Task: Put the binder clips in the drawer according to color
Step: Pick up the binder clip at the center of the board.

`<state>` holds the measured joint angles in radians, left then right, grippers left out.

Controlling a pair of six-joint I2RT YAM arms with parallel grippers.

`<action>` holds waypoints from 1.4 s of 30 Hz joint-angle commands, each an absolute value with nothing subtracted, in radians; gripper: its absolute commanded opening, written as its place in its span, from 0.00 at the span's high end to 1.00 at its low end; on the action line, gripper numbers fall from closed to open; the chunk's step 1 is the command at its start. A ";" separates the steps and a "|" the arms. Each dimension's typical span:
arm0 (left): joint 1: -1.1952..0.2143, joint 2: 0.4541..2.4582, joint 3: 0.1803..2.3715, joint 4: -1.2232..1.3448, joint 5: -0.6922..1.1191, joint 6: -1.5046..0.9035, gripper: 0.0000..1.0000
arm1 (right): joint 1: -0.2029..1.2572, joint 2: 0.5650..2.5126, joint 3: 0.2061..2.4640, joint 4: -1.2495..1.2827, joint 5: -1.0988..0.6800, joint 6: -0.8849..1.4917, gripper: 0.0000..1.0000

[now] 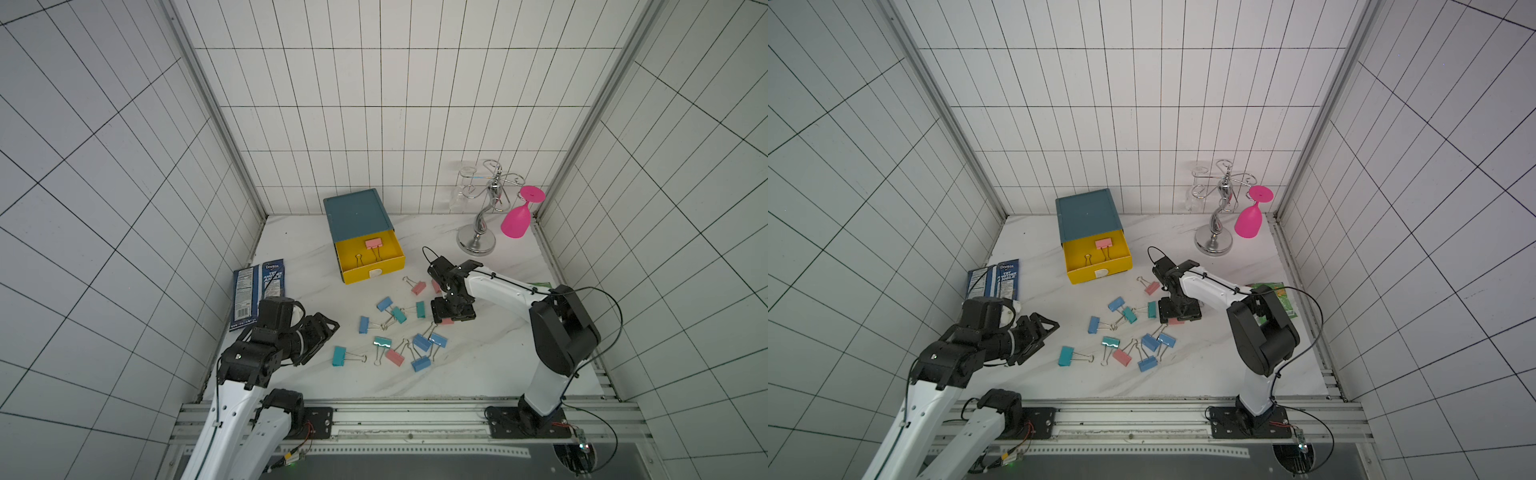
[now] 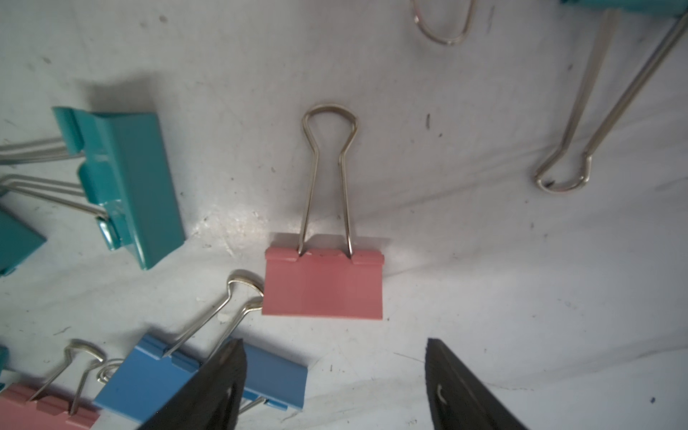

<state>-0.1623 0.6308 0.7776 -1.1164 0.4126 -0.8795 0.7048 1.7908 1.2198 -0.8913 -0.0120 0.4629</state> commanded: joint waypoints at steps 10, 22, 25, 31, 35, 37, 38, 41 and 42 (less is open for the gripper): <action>-0.158 0.625 0.788 -1.114 0.400 -0.879 0.27 | 0.681 1.840 1.232 -0.883 -0.031 0.447 0.30; -0.155 0.629 0.792 -1.120 0.397 -0.870 0.27 | 0.670 1.890 1.260 -0.876 -0.063 0.448 0.33; -0.156 0.630 0.792 -1.118 0.397 -0.869 0.27 | 0.670 1.897 1.269 -0.877 -0.065 0.446 0.37; -0.152 0.638 0.798 -1.112 0.399 -0.862 0.27 | 0.667 1.883 1.287 -0.894 -0.060 0.445 0.50; -0.152 0.658 0.816 -1.099 0.408 -0.858 0.27 | 0.656 1.829 1.291 -0.912 -0.056 0.450 0.56; -0.149 0.675 0.829 -1.084 0.420 -0.863 0.27 | 0.648 1.787 1.296 -0.925 -0.055 0.454 0.57; -0.149 0.683 0.838 -1.077 0.424 -0.866 0.27 | 0.644 1.769 1.299 -0.933 -0.055 0.454 0.57; -0.149 0.712 0.867 -1.042 0.447 -0.887 0.27 | 0.630 1.702 1.312 -0.960 -0.055 0.459 0.58; -0.150 0.723 0.878 -1.028 0.456 -0.896 0.27 | 0.622 1.677 1.318 -0.969 -0.059 0.459 0.58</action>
